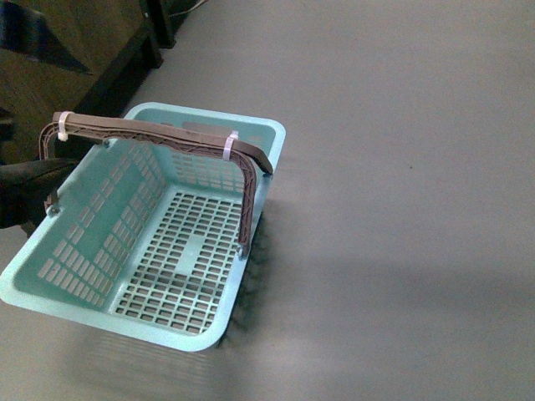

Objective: Pick mango and avocado into basket

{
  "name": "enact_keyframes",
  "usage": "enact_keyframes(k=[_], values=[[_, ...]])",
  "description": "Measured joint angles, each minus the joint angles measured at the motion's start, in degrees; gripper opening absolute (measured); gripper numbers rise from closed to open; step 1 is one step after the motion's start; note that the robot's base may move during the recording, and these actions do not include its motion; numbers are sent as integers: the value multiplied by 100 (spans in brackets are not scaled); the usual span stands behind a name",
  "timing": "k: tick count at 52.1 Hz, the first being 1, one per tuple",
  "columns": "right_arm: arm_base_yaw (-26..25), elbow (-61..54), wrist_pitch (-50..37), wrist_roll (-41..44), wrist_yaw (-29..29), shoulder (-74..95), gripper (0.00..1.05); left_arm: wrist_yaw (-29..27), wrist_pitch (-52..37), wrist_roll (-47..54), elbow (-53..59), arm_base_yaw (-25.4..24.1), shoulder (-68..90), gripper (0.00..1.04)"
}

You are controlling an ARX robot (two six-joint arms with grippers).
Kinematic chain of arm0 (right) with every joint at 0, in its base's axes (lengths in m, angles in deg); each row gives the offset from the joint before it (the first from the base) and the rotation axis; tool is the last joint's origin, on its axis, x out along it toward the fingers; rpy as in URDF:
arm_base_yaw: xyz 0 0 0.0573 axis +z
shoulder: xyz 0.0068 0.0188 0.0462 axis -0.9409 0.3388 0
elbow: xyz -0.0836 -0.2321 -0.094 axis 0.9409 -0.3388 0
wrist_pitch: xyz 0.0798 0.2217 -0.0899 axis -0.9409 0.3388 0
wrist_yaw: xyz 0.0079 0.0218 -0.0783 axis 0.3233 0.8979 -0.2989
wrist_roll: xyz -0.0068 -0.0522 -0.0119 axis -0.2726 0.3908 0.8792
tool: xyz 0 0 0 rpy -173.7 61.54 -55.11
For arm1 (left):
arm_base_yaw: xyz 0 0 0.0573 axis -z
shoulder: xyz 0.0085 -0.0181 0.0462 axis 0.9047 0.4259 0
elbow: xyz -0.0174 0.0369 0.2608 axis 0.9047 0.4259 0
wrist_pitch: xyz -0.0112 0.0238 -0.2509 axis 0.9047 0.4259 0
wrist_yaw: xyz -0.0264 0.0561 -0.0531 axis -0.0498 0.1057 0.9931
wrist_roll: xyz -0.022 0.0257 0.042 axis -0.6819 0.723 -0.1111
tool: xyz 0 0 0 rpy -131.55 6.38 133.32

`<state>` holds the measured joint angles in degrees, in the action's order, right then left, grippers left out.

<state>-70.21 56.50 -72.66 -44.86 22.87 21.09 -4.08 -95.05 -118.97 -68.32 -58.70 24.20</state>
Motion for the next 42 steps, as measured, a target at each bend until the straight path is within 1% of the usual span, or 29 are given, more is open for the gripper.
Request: enact_keyframes(k=[7,15,24,31,34,38,42], values=[[0,0,0,0,-2,-2,96,-122,4,-151,-697,225,903,96],[0,0,0,0,0,0,96,-308,109,-278,-1543,343,1731,96],[0,0,0,0,0,0,96,-542,275,-367,-2326,439,2312,96],[0,0,0,0,0,0,96,-695,396,-378,-2688,568,2579,96],[0,0,0,0,0,0,96,-752,413,-378,-2750,612,2632,85],[0,0,0,0,0,0,96,-807,415,-387,-2756,629,2653,67],[0,0,0,-2,-2,-2,96,-846,424,-455,-2754,625,2675,53]])
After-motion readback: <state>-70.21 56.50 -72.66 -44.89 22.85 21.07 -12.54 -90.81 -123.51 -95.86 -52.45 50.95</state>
